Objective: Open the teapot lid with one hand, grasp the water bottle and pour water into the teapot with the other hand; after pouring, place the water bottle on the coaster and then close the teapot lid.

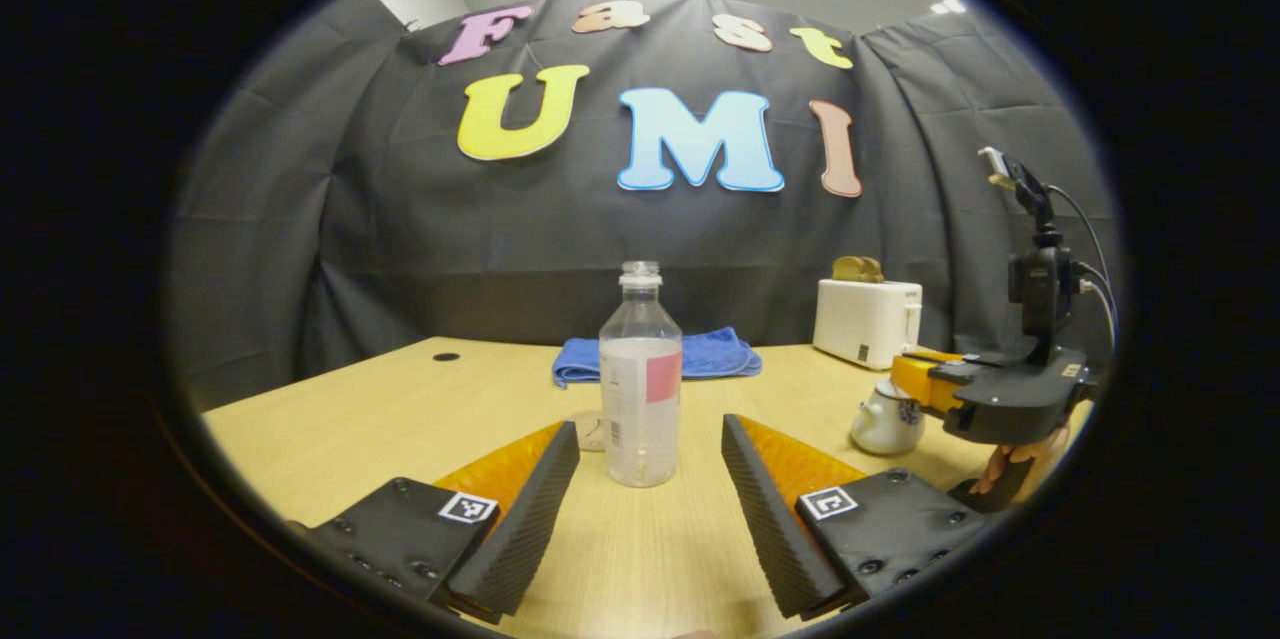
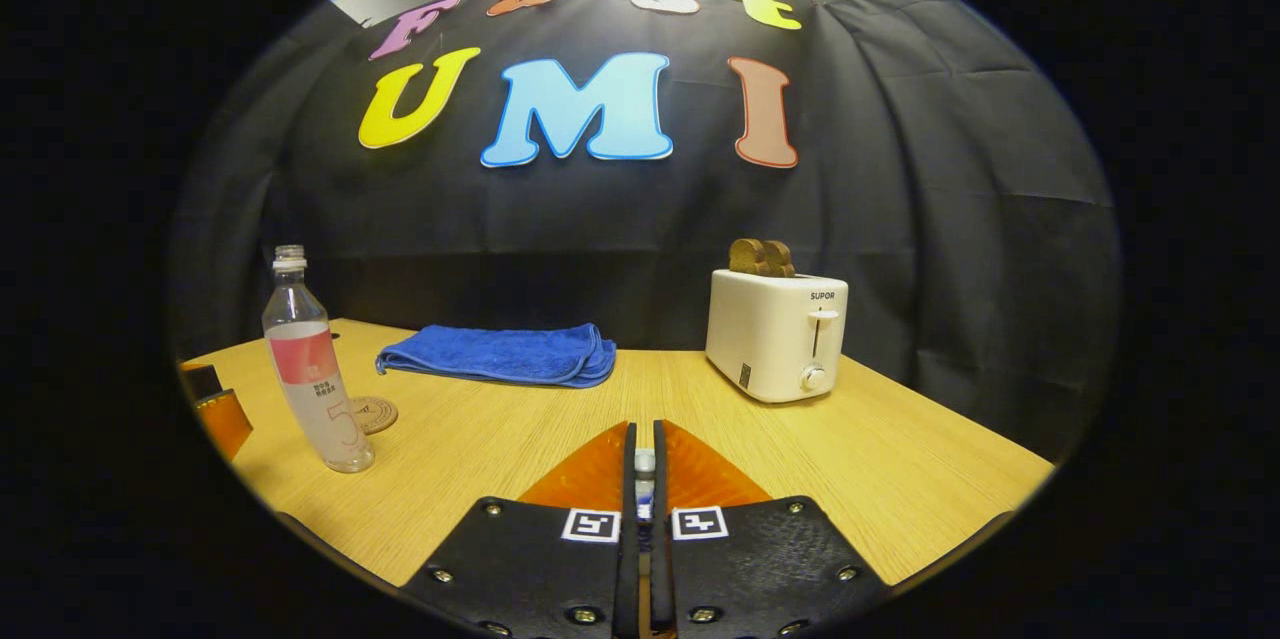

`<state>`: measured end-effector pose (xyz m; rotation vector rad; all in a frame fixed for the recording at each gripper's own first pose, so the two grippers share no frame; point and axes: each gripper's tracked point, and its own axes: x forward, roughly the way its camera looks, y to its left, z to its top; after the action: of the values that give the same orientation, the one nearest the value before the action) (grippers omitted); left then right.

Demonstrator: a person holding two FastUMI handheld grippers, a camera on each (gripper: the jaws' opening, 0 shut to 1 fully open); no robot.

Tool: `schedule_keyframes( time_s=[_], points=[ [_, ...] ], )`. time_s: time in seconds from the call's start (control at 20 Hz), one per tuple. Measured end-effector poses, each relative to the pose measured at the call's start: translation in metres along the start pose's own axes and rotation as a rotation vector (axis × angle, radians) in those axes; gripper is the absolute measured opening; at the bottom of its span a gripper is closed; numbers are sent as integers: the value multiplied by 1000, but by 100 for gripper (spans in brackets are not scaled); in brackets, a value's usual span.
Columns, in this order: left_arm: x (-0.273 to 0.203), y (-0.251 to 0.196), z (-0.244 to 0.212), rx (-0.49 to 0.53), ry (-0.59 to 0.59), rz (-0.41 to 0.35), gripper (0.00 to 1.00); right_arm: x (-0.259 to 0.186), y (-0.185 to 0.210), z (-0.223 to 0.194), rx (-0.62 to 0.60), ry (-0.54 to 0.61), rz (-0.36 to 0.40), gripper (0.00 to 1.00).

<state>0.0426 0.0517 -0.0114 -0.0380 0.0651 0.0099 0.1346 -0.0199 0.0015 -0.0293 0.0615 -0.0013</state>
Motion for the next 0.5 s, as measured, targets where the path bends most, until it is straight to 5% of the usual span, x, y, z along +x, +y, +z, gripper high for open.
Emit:
schedule_keyframes(
  time_s=[0.5],
  points=[
    [12,-6,2,32,-13,-2,100,-35,4,25,-19,-64,28,5]
  ],
)
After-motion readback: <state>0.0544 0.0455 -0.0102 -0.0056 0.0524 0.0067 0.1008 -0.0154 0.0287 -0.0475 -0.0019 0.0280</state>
